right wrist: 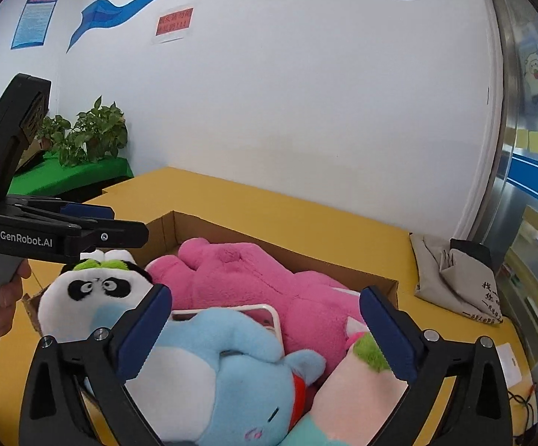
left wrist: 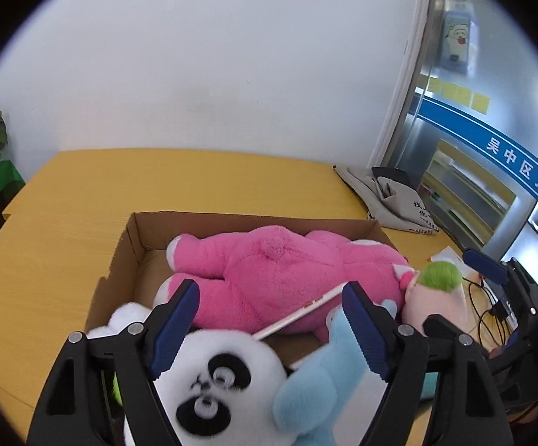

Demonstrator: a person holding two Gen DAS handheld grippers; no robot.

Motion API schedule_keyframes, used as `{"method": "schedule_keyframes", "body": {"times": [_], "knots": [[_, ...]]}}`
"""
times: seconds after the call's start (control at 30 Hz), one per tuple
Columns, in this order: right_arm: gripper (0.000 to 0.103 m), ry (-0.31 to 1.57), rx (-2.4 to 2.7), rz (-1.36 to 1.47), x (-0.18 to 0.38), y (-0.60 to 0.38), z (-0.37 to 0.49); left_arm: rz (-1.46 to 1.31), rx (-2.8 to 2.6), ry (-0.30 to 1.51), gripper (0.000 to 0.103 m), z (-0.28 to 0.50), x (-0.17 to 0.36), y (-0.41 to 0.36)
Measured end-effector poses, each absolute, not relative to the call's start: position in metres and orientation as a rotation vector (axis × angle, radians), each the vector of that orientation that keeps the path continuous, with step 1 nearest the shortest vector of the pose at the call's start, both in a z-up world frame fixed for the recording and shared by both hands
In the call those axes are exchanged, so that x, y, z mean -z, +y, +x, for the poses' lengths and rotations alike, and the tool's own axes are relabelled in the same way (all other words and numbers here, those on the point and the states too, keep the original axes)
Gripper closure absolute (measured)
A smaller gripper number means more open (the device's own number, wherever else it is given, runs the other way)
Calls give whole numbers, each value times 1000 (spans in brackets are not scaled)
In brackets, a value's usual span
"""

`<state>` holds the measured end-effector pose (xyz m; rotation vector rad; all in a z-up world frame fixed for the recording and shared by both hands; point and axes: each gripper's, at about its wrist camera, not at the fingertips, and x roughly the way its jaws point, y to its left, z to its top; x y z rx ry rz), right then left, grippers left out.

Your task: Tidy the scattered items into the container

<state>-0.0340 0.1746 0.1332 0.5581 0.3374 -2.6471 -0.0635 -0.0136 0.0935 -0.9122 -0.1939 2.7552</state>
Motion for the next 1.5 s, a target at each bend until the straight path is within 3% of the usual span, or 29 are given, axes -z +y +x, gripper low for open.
{"method": "schedule_keyframes", "body": {"times": [0.4,0.8,1.27,1.5], "knots": [[1,69,2731,700,-73,216,48,-886,-2823,-235,24,50,-33,-28],[0,0,2809,845,-26,237,73,-992,-2904,-329,24,80,16,-53],[0,-15,2844,788,-4,234,82,-899,-3068,-188,24,90,31,-29],[0,19,2857,802,-4,229,79,-944,-3109,-15,24,86,31,-9]]}}
